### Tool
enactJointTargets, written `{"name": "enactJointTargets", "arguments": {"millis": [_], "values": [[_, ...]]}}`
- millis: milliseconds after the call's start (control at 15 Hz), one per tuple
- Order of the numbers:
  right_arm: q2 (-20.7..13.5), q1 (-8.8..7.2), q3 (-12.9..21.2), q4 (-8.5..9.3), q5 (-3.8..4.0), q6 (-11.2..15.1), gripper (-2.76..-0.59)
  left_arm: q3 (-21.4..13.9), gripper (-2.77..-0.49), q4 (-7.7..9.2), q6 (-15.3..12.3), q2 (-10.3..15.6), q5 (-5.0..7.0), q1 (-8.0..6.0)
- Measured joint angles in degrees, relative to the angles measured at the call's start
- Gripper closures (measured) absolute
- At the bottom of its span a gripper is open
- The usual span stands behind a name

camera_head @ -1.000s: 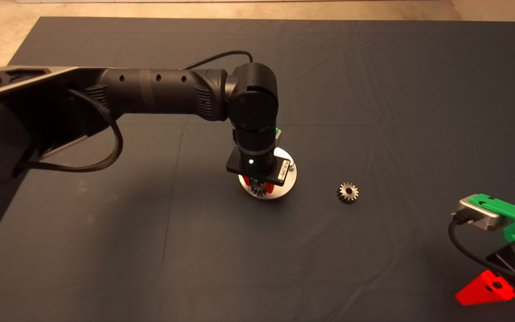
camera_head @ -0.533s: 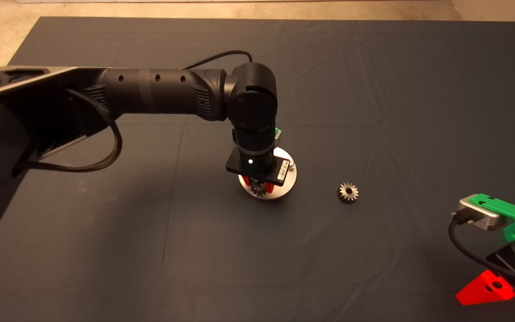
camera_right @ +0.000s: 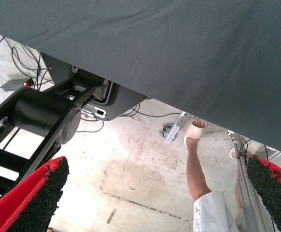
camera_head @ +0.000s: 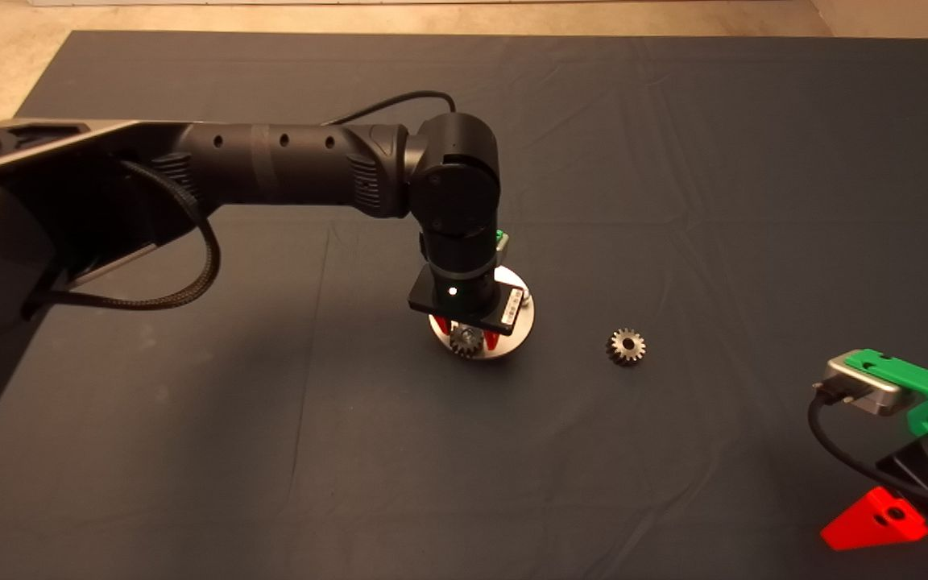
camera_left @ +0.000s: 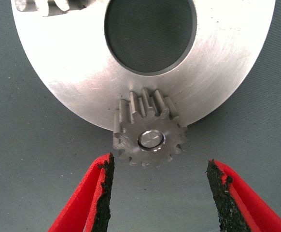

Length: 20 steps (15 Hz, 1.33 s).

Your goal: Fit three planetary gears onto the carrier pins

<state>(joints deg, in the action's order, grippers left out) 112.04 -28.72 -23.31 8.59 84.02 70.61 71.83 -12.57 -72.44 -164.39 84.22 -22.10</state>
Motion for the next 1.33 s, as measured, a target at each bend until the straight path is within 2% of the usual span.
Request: {"name": "enactJointTargets", "arguments": {"millis": [133, 267, 333, 400, 467, 600, 667, 800, 867, 1000, 1067, 1133, 1200, 1333], "values": [[0.02, 0.04, 0.0, 0.01, 0.01, -0.05, -2.75, -0.42, -1.28, -0.02, 0.09, 0.92, -0.49, 0.0], [0.02, 0.04, -0.01, 0.01, 0.29, -0.1, -2.75, -2.4, -1.43, -0.02, 0.06, 3.15, -0.71, -0.02], [0.02, 0.12, -0.27, 0.01, 1.15, -0.51, -2.75, -4.32, -1.43, 0.0, 0.06, 5.1, -0.71, -0.06], [0.05, 0.14, -1.51, 0.0, 2.64, -2.56, -2.75, -6.3, -1.5, 0.12, 0.04, 7.56, -0.7, -0.27], [0.28, 0.14, -3.32, 0.0, 3.35, -5.05, -2.75, -8.45, -1.56, 0.11, 0.03, 10.44, -0.63, -0.67], [1.34, 0.17, -10.04, 0.0, 3.42, -11.24, -2.75, -14.74, -1.62, 0.11, -0.27, 17.22, 0.0, -1.43], [2.34, 0.14, -14.99, -0.02, 3.46, -14.6, -2.75, -18.72, -1.7, 0.15, -0.74, 21.19, 0.74, -1.43], [5.64, 0.19, -24.21, -0.02, 3.8, -20.67, -2.75, -26.65, -1.76, 0.73, -2.27, 29.01, 2.99, -1.72], [7.74, 0.17, -27.0, -0.05, 4.05, -22.59, -2.75, -30.04, -1.83, 1.21, -3.4, 32.63, 2.99, -2.22], [16.14, 0.75, -34.54, -0.05, 3.96, -28.04, -2.75, -36.81, -1.86, 2.17, -5.86, 39.59, 3.06, -3.61], [19.57, 1.41, -37.41, -0.06, 3.46, -29.98, -2.75, -39.69, -1.89, 3.22, -7.25, 42.67, 2.99, -3.85], [22.12, 2.01, -39.53, -0.17, 3.16, -31.78, -2.75, -42.1, -2.0, 4.03, -8.47, 45.32, 3.4, -3.83], [23.62, 2.53, -40.67, -0.28, 3.05, -32.73, -2.75, -44.74, -2.02, 4.44, -9.68, 47.0, 3.56, -3.96], [24.37, 3.51, -41.39, -0.75, 3.22, -35.54, -2.75, -49.17, -2.02, 5.65, -11.05, 47.94, 2.99, -4.27]]}}
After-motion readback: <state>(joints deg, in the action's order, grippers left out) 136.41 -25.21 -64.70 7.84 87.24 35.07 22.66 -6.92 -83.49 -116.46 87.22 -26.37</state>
